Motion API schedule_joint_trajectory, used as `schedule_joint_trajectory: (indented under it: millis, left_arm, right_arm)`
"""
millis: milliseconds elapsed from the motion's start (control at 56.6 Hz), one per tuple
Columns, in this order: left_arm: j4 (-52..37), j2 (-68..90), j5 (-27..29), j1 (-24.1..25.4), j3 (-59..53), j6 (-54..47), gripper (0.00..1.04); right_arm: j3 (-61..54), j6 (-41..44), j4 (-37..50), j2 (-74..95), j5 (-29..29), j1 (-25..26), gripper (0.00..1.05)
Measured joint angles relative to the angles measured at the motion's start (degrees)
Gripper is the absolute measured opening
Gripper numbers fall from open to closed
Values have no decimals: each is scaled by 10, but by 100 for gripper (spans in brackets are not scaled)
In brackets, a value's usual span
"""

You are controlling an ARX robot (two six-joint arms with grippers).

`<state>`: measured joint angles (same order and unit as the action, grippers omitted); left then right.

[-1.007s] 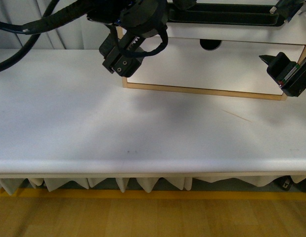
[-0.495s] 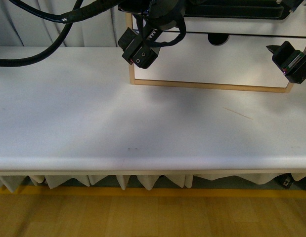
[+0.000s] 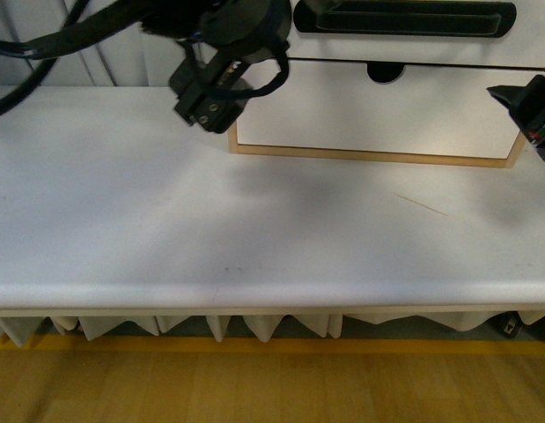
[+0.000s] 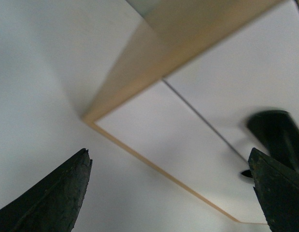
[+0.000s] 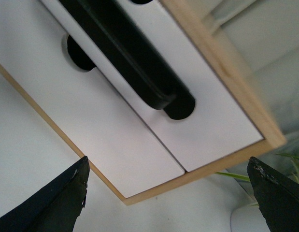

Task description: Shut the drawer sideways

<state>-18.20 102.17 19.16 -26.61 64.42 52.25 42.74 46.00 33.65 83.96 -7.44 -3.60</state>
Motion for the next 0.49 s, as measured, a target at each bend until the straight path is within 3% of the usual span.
schedule_joint_trajectory:
  millis: [495]
  left_arm:
    - [-26, -258, -11, 140, -281, -62, 99]
  right_arm:
    - [-158, -118, -120, -332, 109, -38, 96]
